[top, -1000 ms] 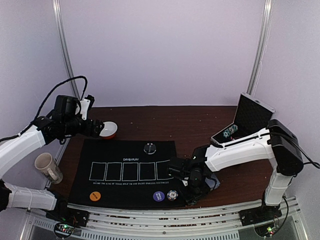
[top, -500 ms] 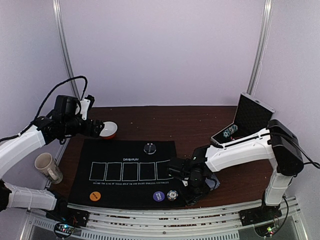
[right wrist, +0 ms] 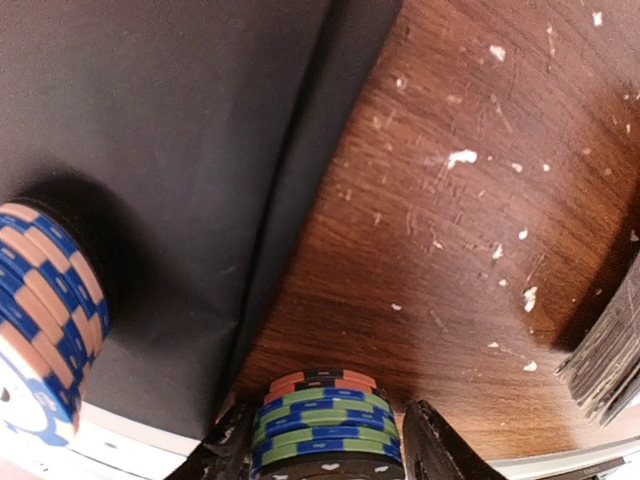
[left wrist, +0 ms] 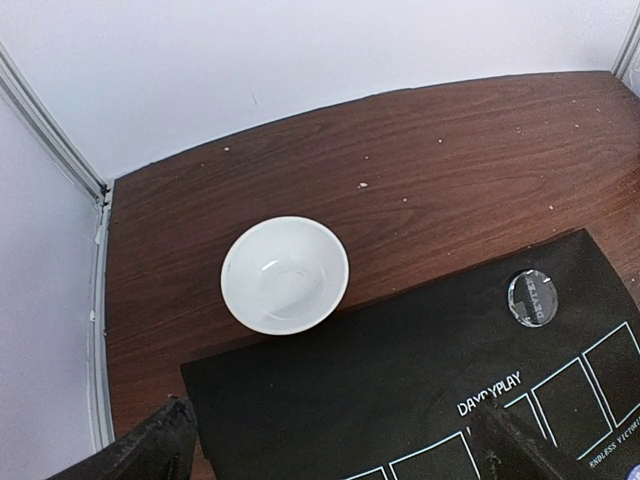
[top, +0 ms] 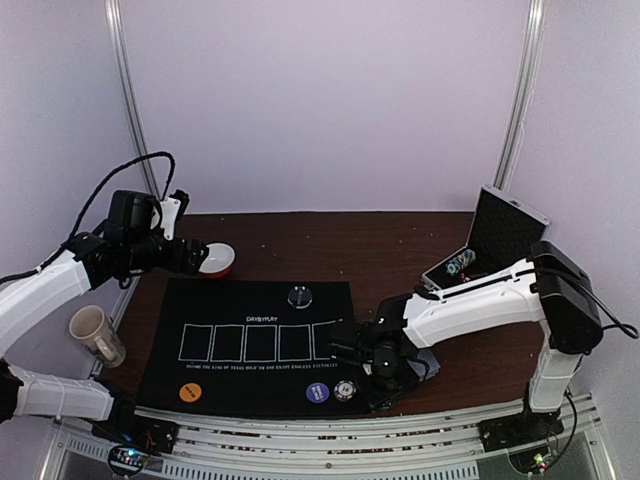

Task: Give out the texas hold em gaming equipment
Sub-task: Move the pile of poker chips to the corner of the board, then pick up the pile of poker chips from the corner of the board.

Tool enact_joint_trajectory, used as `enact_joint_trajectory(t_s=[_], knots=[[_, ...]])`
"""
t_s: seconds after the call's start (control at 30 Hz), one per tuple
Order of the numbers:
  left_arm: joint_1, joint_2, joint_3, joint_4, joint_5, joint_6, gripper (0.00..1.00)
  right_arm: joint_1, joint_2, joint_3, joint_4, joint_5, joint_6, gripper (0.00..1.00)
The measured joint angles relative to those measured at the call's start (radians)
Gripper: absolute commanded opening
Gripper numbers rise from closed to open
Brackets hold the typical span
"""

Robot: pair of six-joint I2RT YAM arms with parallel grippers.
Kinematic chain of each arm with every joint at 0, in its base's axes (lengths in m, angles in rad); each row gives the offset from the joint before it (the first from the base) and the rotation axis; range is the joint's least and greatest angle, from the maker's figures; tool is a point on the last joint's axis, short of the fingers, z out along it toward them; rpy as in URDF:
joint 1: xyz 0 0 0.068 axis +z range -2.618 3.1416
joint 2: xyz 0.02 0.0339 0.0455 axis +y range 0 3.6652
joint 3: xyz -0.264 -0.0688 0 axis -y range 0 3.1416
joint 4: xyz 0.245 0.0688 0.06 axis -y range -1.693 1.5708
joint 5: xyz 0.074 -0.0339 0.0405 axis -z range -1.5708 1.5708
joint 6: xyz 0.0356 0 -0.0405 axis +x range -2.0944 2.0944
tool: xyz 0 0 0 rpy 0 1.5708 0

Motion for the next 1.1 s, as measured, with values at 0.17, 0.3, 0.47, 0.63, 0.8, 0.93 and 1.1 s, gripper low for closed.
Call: enact_joint_trajectory(t_s=[0.17, 0.3, 0.47, 0.63, 0.8, 0.93, 1.1], knots=[[0.0, 0.0, 0.0, 0.0, 0.0, 0.0, 0.98, 0.015, 0.003, 0.004, -0.007, 0.025, 0.007, 0.5], [0.0, 0.0, 0.0, 0.0, 0.003, 0.0, 0.98, 0.022, 0.0, -0.006, 0.008, 0.027, 0.017, 0.45], [0.0, 0.0, 0.0, 0.0, 0.003, 0.0, 0.98, 0.023, -0.035, -0.071, 0.08, 0.022, 0.031, 0.4], [0.0, 0.0, 0.0, 0.0, 0.004, 0.0, 0.98, 0.024, -0.07, -0.122, 0.14, 0.02, 0.047, 0.28], [0.0, -0.002, 0.0, 0.0, 0.004, 0.0, 0.98, 0.024, -0.085, -0.145, 0.164, 0.021, 0.052, 0.1], [0.0, -0.005, 0.0, 0.0, 0.004, 0.0, 0.98, 0.024, -0.086, -0.141, 0.16, 0.024, 0.052, 0.0], [0.0, -0.005, 0.0, 0.0, 0.004, 0.0, 0.98, 0.024, -0.089, -0.112, 0.14, 0.025, 0.053, 0.0]])
